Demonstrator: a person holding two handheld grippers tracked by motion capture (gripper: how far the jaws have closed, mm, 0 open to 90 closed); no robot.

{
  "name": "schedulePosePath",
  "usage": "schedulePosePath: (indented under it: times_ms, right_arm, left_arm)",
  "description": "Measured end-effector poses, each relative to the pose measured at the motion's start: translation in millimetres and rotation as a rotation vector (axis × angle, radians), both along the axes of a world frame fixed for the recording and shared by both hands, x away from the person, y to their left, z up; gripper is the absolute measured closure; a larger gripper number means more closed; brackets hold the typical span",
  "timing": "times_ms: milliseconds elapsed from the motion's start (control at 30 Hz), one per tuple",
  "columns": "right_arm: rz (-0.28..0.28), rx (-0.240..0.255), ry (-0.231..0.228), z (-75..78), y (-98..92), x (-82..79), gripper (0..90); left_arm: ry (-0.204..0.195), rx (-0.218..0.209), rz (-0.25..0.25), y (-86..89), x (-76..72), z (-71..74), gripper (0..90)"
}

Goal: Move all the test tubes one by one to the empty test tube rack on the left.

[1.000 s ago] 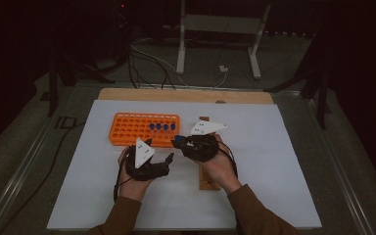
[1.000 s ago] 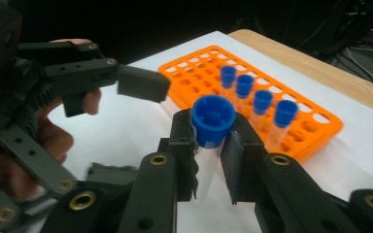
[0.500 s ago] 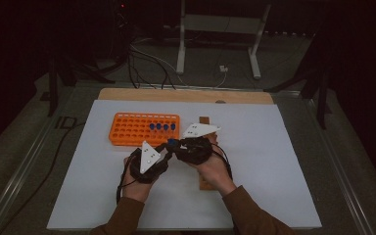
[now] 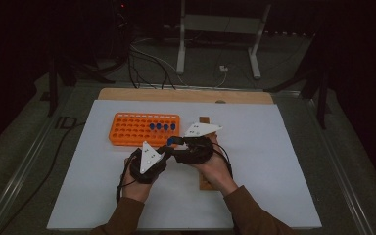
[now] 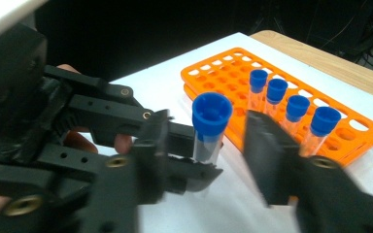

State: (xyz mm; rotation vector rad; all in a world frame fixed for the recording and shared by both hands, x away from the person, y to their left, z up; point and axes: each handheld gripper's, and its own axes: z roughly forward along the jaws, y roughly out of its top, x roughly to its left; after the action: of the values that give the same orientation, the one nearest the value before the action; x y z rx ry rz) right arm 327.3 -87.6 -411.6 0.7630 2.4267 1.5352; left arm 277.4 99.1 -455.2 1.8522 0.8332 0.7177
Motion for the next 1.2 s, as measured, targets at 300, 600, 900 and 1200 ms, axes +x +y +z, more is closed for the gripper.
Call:
schedulePosePath:
  times_ms: [300, 600, 900, 1200]
  right_arm:
    - [-0.054, -0.02, -0.033, 2.4, -8.2, 1.4, 15.6]
    - [-0.077, -0.045, -0.051, -1.6, -16.5, -0.2, 2.1]
    - [-0.111, -0.067, -0.072, -4.2, -31.1, -2.2, 0.5]
    - [-0.142, -0.042, -0.067, -10.1, -50.9, -6.3, 0.6]
  left_arm:
    - [0.014, -0.018, 0.027, 8.6, 2.6, -0.7, 77.0]
    - [0.015, -0.028, 0.034, 11.8, 2.6, 0.6, 77.0]
    - [0.026, -0.043, 0.045, 15.6, 2.8, 1.4, 77.0]
    - [0.029, -0.055, 0.057, 19.4, 2.2, 2.4, 77.0]
